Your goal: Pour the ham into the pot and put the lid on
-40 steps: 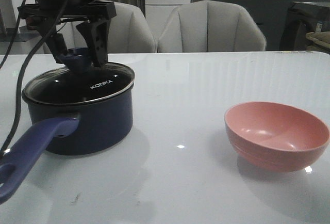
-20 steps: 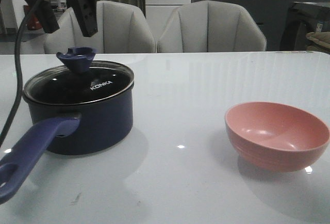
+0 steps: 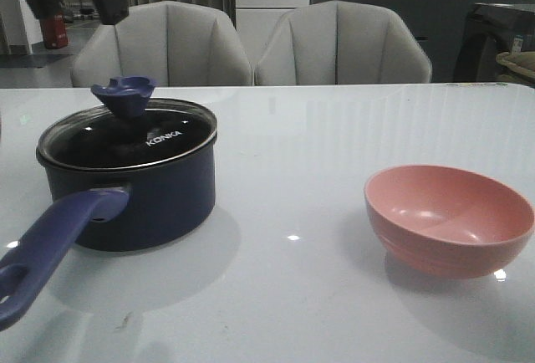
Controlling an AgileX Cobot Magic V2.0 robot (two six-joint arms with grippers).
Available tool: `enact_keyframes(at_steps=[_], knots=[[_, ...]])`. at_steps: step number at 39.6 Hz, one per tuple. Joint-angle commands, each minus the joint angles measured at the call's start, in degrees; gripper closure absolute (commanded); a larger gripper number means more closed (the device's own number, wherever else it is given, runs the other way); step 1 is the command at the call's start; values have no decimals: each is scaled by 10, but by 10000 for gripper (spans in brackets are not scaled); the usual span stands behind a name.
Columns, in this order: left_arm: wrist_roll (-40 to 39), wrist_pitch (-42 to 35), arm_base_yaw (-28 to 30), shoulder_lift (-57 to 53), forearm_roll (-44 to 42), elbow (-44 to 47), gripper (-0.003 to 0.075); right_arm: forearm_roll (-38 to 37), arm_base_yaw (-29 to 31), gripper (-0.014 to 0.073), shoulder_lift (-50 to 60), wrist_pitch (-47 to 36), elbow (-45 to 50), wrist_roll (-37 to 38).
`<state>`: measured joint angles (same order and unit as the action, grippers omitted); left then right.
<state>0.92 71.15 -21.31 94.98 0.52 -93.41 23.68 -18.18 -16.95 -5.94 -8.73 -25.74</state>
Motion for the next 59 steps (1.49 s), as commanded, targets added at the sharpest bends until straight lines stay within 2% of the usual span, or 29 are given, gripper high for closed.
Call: enact_keyframes(at_steps=[1,15,32,40,55,59], knots=[[-4,-21,-3,-65,-15,36,217,-1,1,445,-4,-44,-15,-4],[-9,-173,-3,-235,-15,231,217,-1,1,445,-4,-44,-15,-4],[-9,-310,-3,-471,-13,454,217,-1,1,445,-4,-44,-15,-4],[-9,-346,-3,-609,-13,546,218,-1,1,445,-4,-44,-15,-4],[-9,-374,-3,-848,-9,651,219,-1,1,445,-4,-44,-15,-4],[-9,-374,-3,-890,-5,678,265,-1,1,445,-4,-44,-15,-4]])
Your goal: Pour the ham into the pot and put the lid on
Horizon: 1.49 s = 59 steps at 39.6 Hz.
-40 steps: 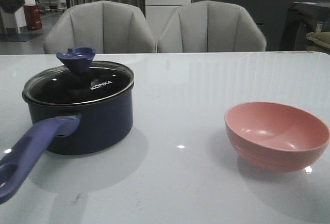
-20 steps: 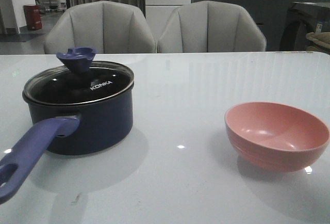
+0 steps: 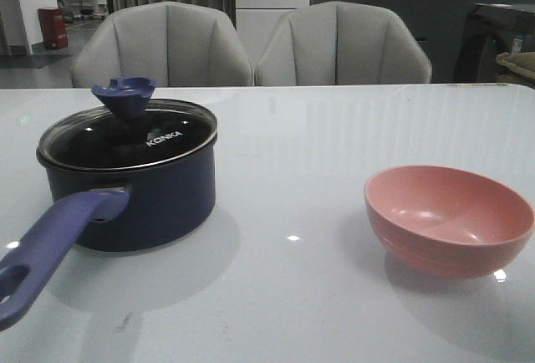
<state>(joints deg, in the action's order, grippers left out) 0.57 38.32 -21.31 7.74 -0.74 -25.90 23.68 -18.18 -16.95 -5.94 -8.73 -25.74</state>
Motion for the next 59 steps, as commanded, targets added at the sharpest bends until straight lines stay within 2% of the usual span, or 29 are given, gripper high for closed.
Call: enact_keyframes(at_steps=[1,5,8,9,11,38,41,49,54,59], knots=[[-6,-45,-3,-26,7,9,288,-1,1,445,-4,-44,-15,-4],[-6,-47,-3,-44,13,24,444,-1,1,445,-4,-44,-15,-4],[-6,-52,-3,-45,19,25,601,-1,1,445,-4,-44,-15,-4],[-6,-55,-3,-45,19,25,618,-1,1,445,-4,-44,-15,-4],[-6,-57,-3,-45,19,25,592,-1,1,445,-4,-44,-15,-4],[-6,-63,0,-45,12,28,598,-1,1,445,-4,-44,-15,-4],[-6,-95,15,-45,7,38,598,-1,1,445,-4,-44,-15,-4],[-6,-214,125,-45,4,112,598,-1,1,445,-4,-44,-15,-4],[-6,-316,181,-46,7,174,598,-1,1,445,-4,-44,-15,-4],[-6,-388,205,-68,33,234,598,-1,1,445,-4,-44,-15,-4]])
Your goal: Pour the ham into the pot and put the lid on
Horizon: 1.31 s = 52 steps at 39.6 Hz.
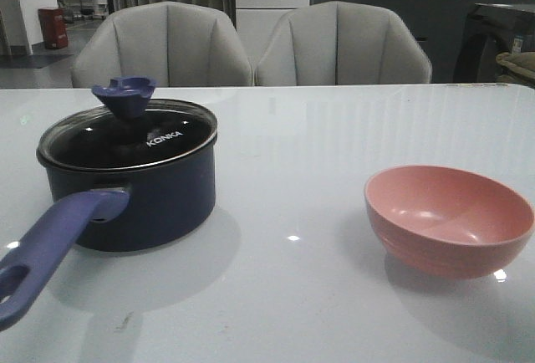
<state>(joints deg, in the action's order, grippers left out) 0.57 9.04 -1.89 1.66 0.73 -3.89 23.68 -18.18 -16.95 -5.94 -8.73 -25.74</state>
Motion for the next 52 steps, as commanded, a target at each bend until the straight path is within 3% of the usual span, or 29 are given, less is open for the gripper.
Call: enact_keyframes(at_steps=[1,6,52], knots=[[-6,-103,12,-13,18,26,598,-1,1,445,-4,-44,-15,-4],[-6,-122,14,-31,18,61,598,-1,1,445,-4,-44,-15,-4],[-33,-105,14,-31,5,61,598,-1,1,445,-4,-44,-15,-4]])
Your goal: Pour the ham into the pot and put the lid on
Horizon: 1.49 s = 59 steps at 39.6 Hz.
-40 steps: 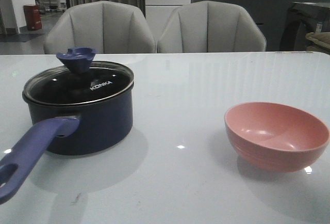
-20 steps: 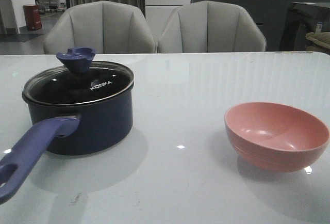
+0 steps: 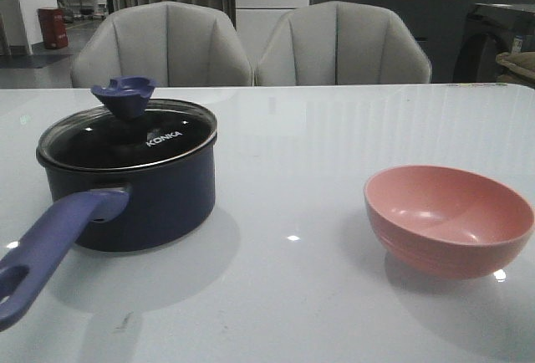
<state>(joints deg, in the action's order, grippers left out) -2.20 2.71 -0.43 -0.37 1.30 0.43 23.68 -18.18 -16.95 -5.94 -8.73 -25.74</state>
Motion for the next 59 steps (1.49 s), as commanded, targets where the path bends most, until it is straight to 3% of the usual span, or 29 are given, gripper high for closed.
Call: enact_keyframes(at_steps=[1,12,23,29,34,59], knots=[[-6,-42,-1,-11,-1,18,598,-1,1,445,-4,-44,-15,-4],[-6,-42,-1,-11,-1,18,598,-17,5,445,5,-71,19,8],[-6,-42,-1,-11,-1,18,598,-189,70,445,97,-71,87,183],[-6,-42,-1,-11,-1,18,598,-228,119,445,167,-33,108,235],[-6,-42,-1,-11,-1,18,598,-237,137,445,186,0,108,243],[-6,-42,-1,-11,-1,18,598,-260,136,445,186,3,108,257]])
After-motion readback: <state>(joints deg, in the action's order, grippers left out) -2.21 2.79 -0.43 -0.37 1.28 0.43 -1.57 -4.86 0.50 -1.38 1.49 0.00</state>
